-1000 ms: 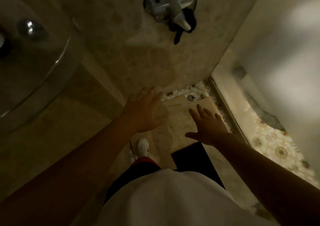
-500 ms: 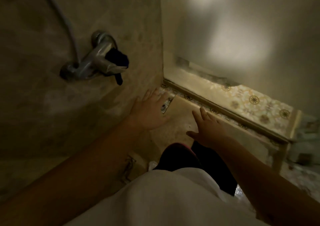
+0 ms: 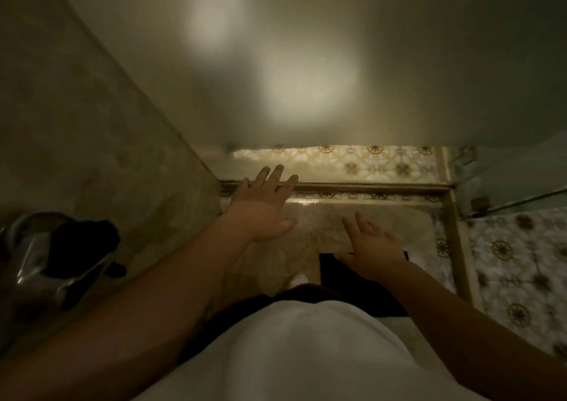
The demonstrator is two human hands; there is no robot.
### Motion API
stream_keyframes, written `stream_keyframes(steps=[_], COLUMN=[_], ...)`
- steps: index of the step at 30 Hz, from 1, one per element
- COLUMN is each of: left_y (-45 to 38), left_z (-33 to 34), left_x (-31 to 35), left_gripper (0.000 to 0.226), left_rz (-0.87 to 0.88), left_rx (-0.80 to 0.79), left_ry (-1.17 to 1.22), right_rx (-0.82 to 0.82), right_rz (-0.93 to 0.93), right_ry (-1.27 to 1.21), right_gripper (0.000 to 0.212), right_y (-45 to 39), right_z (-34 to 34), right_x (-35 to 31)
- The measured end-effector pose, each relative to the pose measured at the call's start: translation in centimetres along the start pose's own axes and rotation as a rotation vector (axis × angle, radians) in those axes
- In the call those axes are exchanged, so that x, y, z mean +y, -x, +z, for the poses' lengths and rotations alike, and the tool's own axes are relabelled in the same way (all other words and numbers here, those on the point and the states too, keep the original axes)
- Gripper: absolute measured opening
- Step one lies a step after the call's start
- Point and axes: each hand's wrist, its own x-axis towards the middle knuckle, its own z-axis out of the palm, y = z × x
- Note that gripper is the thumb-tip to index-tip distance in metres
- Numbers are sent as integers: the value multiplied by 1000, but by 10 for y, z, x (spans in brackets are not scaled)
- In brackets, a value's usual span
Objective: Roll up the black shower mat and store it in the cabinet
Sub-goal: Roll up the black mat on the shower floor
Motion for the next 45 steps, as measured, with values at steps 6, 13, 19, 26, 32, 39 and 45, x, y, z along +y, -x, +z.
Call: stream_keyframes(steps=[6,13,19,26,32,39,45], left_y=[-76,-158,-214,-247,-241,-238,-260], left_z=[-20,-30,-19,-1,23,83,204], left_x=[51,128,187,234,255,254,244], left_gripper=[89,86,87,86,90,94,94], left_rz=[248,699,1000,1288,1437,1418,1326], left_rx=[10,7,-63,-175,-302,-306,-337], left_ry=[-197,-373,-509,-618,-660,-688,-653], right_rx=[22,100,143,170,167,92,109], right_rz=[124,424,729,996,1121,1103,1067], right_ry=[-175,-421,-675,-987,-1112,-1050,-936], right_gripper=[88,92,91,89,89,104,104], right_y=[8,34,42,53,58,43,-13], right_z=[-6,20,51,71,92,159,262], right_x=[37,70,77,53,30,21,51])
